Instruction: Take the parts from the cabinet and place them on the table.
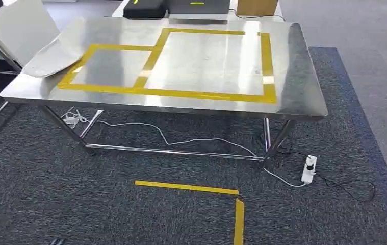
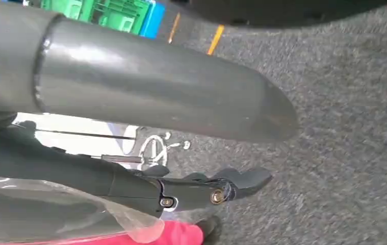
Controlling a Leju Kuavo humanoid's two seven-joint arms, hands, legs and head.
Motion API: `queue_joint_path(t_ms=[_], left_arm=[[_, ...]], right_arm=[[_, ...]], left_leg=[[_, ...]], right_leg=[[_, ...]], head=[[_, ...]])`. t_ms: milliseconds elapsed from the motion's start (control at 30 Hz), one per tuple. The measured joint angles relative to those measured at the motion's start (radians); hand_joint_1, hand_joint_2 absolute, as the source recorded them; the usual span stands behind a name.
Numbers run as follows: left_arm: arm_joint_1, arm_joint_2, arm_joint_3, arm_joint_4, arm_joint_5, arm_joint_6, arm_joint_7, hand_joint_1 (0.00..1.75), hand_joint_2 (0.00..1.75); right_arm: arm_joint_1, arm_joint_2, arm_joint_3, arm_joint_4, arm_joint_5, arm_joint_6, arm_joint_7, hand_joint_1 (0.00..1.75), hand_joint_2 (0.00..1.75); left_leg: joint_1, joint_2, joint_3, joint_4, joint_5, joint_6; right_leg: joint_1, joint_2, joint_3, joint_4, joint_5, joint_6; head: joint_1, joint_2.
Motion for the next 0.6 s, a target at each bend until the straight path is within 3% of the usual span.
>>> queue_joint_path(t_ms=[33,67,167,200,233,300,333,367,400,433,467,500,567,600], left_arm=[[-0.001,-0.005,0.004,0.001,0.000,-0.007,0.005,0.00,0.00],[-0.001,-0.010,0.007,0.002,0.001,-0.011,0.010,0.00,0.00],[0.008,-0.026,0.014,0.011,0.006,-0.030,0.018,0.00,0.00],[0.009,-0.032,0.014,0.014,0.007,-0.033,0.020,0.00,0.00],[0.008,-0.036,0.015,0.015,0.009,-0.039,0.024,0.00,0.00],[0.010,-0.043,0.019,0.016,0.014,-0.046,0.026,0.00,0.00],[0.011,-0.046,0.021,0.018,0.015,-0.048,0.026,0.00,0.00],[0.013,-0.048,0.023,0.019,0.015,-0.052,0.027,0.00,0.00],[0.014,-0.049,0.024,0.020,0.015,-0.052,0.027,0.00,0.00],[0.015,-0.051,0.025,0.022,0.016,-0.053,0.027,0.00,0.00],[0.016,-0.053,0.028,0.023,0.016,-0.055,0.027,0.00,0.00],[0.016,-0.055,0.030,0.024,0.016,-0.056,0.027,0.00,0.00],[0.018,-0.056,0.031,0.024,0.016,-0.056,0.027,0.00,0.00],[0.019,-0.056,0.031,0.024,0.016,-0.056,0.027,0.00,0.00]], right_arm=[[0.000,0.000,0.000,0.000,0.000,0.000,-0.002,0.00,0.00],[-0.001,0.000,0.000,0.000,0.000,-0.001,-0.002,0.00,0.00],[0.002,0.001,0.000,0.000,-0.001,-0.002,-0.006,0.00,0.00],[0.004,0.000,0.000,0.000,-0.001,-0.003,-0.008,0.00,0.00],[0.004,0.000,0.000,0.000,0.000,-0.003,-0.008,0.00,0.00],[0.005,0.000,0.000,0.001,0.000,-0.004,-0.011,0.00,0.00],[0.005,0.000,0.000,0.001,0.001,-0.004,-0.011,0.00,0.00],[0.005,0.000,0.000,0.001,0.001,-0.004,-0.013,0.00,0.00],[0.005,0.000,0.000,0.000,0.002,-0.005,-0.013,0.00,0.00],[0.006,0.000,0.000,0.001,0.002,-0.005,-0.013,0.00,0.00],[0.006,0.000,0.000,0.001,0.003,-0.005,-0.013,0.00,0.00],[0.005,0.000,0.000,0.000,0.003,-0.006,-0.013,0.00,0.00],[-0.001,0.000,0.000,0.000,0.003,-0.007,-0.014,0.00,0.00],[-0.001,0.001,0.000,0.001,0.003,-0.008,-0.013,0.00,0.00]], left_leg=[[-0.002,-0.001,0.054,-0.089,-0.030,0.007],[-0.006,-0.001,0.073,-0.128,-0.040,0.015],[-0.012,-0.001,0.050,-0.129,-0.019,0.034],[-0.005,0.005,0.043,-0.137,-0.006,0.043],[-0.006,0.006,0.031,-0.136,0.004,0.053],[-0.008,0.006,-0.001,-0.135,0.029,0.060],[-0.009,0.006,-0.017,-0.135,0.041,0.061],[-0.010,0.006,-0.034,-0.133,0.053,0.061],[-0.011,0.006,-0.050,-0.132,0.064,0.060],[-0.011,0.006,-0.066,-0.131,0.076,0.058],[-0.011,0.006,-0.082,-0.128,0.087,0.055],[-0.011,0.006,-0.094,-0.126,0.096,0.052],[-0.017,0.005,-0.108,-0.119,0.114,0.042],[-0.017,0.006,-0.111,-0.122,0.131,0.039]], right_leg=[[0.003,0.000,-0.011,0.009,0.005,0.007],[0.005,0.000,-0.019,0.013,0.012,0.014],[0.002,-0.001,-0.027,0.006,0.040,0.033],[-0.001,0.002,-0.033,0.012,0.024,0.039],[-0.001,0.007,-0.048,0.034,-0.020,0.042],[-0.001,0.012,-0.095,0.177,-0.143,0.046],[-0.001,0.012,-0.113,0.253,-0.178,0.048],[-0.001,0.012,-0.121,0.309,-0.187,0.049],[-0.001,0.012,-0.108,0.318,-0.164,0.048],[-0.001,0.012,-0.075,0.289,-0.121,0.047],[0.000,0.012,-0.024,0.224,-0.077,0.045],[0.000,0.012,0.037,0.137,-0.052,0.041],[0.003,0.014,0.164,-0.049,-0.086,0.035],[0.003,0.015,0.167,-0.064,-0.092,0.029]], head=[[0.000,0.000],[0.003,0.000],[0.002,0.000],[-0.001,0.000],[0.002,0.000],[0.007,0.000],[0.007,0.000],[0.008,0.000],[0.008,0.000],[0.008,0.000],[0.008,0.000],[0.008,0.000],[0.011,0.000],[0.008,0.000]])
